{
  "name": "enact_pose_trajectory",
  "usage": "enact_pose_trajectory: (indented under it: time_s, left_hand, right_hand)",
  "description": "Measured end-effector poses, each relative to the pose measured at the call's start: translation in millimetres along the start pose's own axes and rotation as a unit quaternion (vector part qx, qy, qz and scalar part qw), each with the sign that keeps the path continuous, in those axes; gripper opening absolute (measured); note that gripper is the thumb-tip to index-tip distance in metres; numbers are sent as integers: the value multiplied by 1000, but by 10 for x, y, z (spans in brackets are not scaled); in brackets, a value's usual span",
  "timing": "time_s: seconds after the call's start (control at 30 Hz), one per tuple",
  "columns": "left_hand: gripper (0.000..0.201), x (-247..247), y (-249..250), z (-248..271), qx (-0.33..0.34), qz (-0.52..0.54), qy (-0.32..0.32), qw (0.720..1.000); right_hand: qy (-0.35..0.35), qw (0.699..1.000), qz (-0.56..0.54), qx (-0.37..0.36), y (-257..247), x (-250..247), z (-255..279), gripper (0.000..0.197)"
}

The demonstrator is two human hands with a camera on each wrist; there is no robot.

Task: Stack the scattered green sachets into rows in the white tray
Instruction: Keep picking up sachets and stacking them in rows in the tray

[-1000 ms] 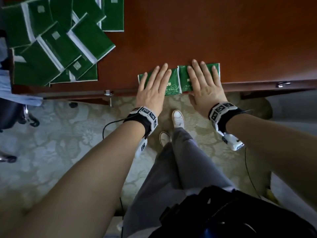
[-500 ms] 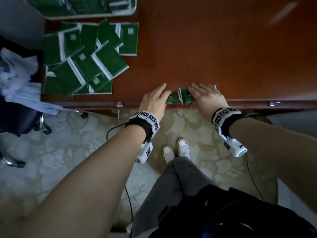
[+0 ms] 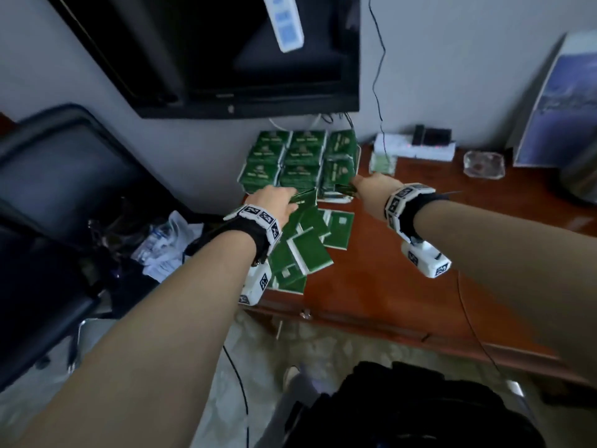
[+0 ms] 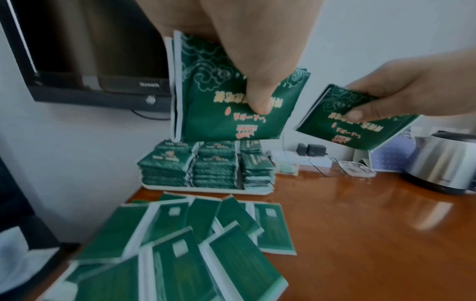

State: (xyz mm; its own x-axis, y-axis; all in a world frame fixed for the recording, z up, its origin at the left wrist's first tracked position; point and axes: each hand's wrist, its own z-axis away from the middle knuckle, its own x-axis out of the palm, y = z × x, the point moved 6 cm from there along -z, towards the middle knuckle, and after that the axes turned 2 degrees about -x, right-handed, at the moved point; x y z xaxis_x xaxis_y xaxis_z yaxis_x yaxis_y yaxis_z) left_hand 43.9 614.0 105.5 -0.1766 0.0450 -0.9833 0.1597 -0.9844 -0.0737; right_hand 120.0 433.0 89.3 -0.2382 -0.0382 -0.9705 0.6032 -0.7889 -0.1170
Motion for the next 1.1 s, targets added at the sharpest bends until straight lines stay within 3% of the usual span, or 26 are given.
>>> enact_pose_trajectory:
  time_s: [0.1,0.27,0.5,0.77,1.1]
  left_hand:
    - [32,-203,-415,-310,1,-2,29,1000]
    - [30,-314,-992,-868,32,-24,67,997]
    - [29,-103,-1521,-1452,110,-9,39,993]
    - [47,227,-1673,-1738,158,-21,10,987]
    - [53,455,-1687,-2040,160,-43,24,986]
  right_hand:
    - [23,999,25,-12,-306,-282,-414,59]
    - [32,999,22,22,-660,-413,-1028,56]
    - [4,995,8,99,-936,-367,-1488,54]
    - [-33,991,36,128,-930,-185,-1740,49]
    - [-40,995,41,77,-908,88,-2158,48]
